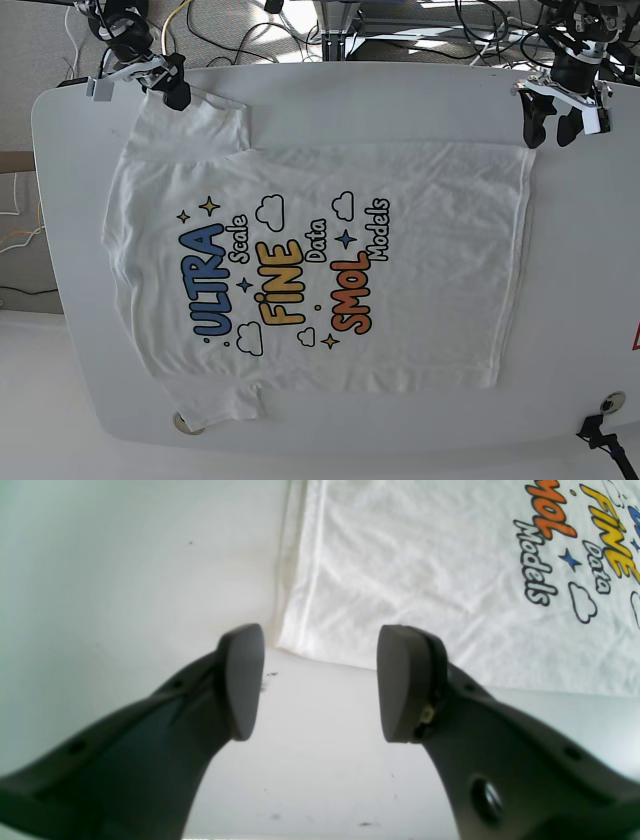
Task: Fold the T-shirt properly
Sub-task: 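Move both grippers down to the shirt's collar-side corners, then grasp the shirt edge near each gripper with both grippers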
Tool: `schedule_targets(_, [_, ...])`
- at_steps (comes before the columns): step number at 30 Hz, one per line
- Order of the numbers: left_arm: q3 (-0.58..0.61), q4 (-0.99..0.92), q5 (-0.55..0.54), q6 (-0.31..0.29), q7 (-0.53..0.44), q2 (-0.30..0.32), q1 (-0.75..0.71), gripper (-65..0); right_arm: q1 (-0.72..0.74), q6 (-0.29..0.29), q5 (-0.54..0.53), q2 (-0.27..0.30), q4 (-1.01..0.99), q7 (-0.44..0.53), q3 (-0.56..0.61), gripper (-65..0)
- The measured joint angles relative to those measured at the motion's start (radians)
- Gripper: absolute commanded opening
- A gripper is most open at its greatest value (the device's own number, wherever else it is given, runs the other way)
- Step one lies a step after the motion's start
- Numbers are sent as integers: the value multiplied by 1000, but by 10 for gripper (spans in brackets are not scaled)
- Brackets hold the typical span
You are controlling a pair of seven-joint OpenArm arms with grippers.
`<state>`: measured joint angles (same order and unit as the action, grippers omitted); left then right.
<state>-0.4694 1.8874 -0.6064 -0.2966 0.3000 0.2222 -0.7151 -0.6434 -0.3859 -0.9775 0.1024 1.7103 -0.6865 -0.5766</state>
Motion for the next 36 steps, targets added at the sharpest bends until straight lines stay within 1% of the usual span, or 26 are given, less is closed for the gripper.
schedule_targets(1, [0, 0, 0, 0, -1, 6, 1, -311, 5, 0, 0, -4, 2, 1, 1, -256])
schedule_targets(2, [0, 0, -1, 0, -2, 9, 3, -311, 12, 0, 0, -4, 2, -6, 0, -290])
schedule_targets(3, [-1, 0, -1, 0, -4, 8, 2, -311, 18, 2, 4, -3, 1, -7, 0, -342])
schedule_targets(5, [-1, 0, 0, 0, 0, 5, 0, -311, 26, 17, 8, -3, 0, -18, 0, -469])
schedule_targets(7, [-1, 0, -1, 0, -1, 6, 1, -311, 29, 19, 13, 1, -4, -29, -1, -600])
schedule_targets(8, [-1, 0, -1, 0, -2, 6, 0, -311, 34, 19, 21, 1, -4, -29, -3, -650])
schedule_targets(13, [-1, 0, -1, 0, 5, 6, 9, -311, 46, 19, 20, 3, -4, -26, -5, -650])
schedule_targets(16, [-1, -30, -1, -4, 89, 5, 66, -310, 42, 19, 23, 3, -4, -26, -5, -650])
schedule_targets(17, [1, -47, 3, -27, 105, 6, 80, -310, 42, 19, 23, 3, -4, -26, -5, -650])
schedule_targets(18, [0, -57, 3, -78, 106, 8, 89, -305, 45, 19, 23, 3, -4, -25, -5, -650])
schedule_targets(19, [-2, -61, 0, -123, 105, 8, 90, -283, 46, 19, 23, 2, -4, -25, -5, -650])
schedule_targets(20, [-9, -62, -1, -156, 106, 4, 88, -245, 44, 18, 22, 2, -4, -26, -5, -650])
schedule_targets(21, [-24, -63, -1, -156, 109, 3, 89, -205, 43, 19, 23, 3, -4, -26, -5, -650])
schedule_targets(22, [-34, -67, 0, -137, 115, 3, 97, -179, 42, 20, 24, 3, -4, -26, -5, -650])
schedule_targets(23, [-43, -80, 6, -136, 125, 5, 111, -170, 42, 19, 23, 4, -4, -25, -5, -650])
schedule_targets(27, [-42, -174, 3, -142, 171, 9, 172, -170, 44, 19, 23, 3, -4, -25, -5, -650])
schedule_targets(30, [-37, -243, 2, -147, 171, 47, 200, -170, 43, 19, 23, 4, -4, -25, -5, -650])
schedule_targets(32, [-40, -298, 4, -134, 165, 50, 233, -170, 44, 19, 23, 2, -4, -26, -5, -650])
schedule_targets(36, [-33, -377, -2, -146, 163, 49, 267, -171, 44, 19, 24, 4, -4, -25, -4, -650])
